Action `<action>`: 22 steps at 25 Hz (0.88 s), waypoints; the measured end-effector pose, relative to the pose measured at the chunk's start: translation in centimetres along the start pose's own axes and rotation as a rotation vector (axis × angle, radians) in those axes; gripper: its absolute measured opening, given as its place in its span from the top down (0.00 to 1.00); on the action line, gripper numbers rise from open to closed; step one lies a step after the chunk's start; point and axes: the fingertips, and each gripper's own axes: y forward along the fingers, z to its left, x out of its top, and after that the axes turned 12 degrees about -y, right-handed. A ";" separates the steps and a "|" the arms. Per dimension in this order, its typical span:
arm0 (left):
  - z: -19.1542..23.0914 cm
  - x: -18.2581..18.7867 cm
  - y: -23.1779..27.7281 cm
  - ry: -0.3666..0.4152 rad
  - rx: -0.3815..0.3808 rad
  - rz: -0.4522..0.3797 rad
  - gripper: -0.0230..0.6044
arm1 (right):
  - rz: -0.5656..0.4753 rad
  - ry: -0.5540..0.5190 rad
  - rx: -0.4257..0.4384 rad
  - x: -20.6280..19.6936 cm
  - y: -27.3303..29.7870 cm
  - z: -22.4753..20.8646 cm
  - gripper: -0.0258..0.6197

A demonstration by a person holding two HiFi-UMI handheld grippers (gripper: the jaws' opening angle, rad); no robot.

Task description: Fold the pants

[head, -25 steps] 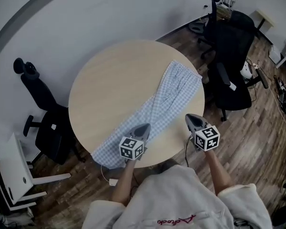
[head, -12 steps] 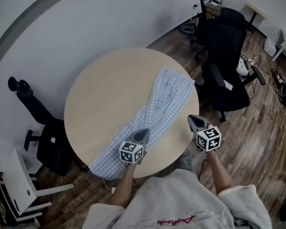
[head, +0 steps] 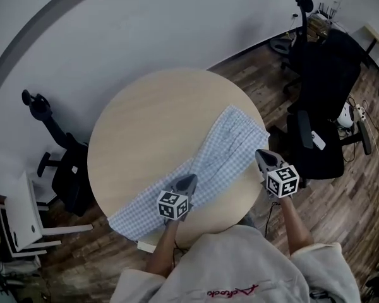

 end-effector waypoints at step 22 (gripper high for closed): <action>5.5 -2.7 1.0 -0.053 0.425 0.194 0.90 | 0.184 -0.474 0.476 1.6 20.4 -11.0 0.91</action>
